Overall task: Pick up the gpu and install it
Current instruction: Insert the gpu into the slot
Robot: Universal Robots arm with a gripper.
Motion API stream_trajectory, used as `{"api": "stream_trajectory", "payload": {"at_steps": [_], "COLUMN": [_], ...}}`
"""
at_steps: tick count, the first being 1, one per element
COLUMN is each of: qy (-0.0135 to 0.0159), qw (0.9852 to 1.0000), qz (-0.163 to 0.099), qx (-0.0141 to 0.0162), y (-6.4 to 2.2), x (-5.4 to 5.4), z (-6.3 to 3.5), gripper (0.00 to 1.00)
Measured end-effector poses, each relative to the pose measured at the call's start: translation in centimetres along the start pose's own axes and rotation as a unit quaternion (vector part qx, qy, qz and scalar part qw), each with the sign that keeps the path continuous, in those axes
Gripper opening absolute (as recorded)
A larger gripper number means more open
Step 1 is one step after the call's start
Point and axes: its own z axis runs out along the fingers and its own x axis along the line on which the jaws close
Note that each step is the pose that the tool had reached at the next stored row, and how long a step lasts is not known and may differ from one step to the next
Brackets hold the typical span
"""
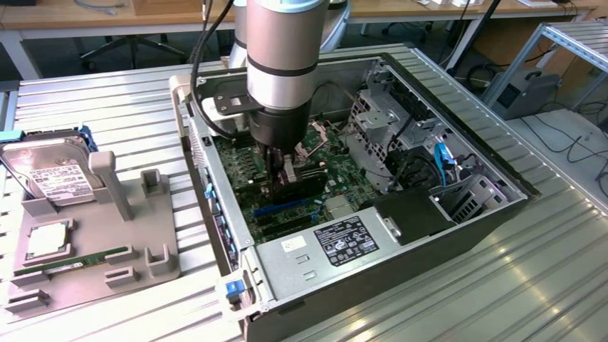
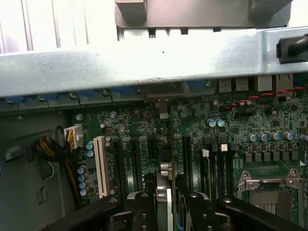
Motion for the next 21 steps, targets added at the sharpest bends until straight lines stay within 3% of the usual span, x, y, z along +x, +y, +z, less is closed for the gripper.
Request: {"api": "stream_trajectory", "payload": {"at_steps": [3, 6, 21], "qy": [-0.0001, 0.0002, 0.0002], "qw": [1.0, 1.0, 1.0], "qz": [0.0, -0.001, 0.0], "qx": [-0.0005, -0.0079, -0.008], "y": [0.01, 0.0, -0.1], "x": [0.0, 0.0, -0.32], "z": [0.0, 0.03, 0.16], "gripper": [0.27, 0.27, 0.27]}}
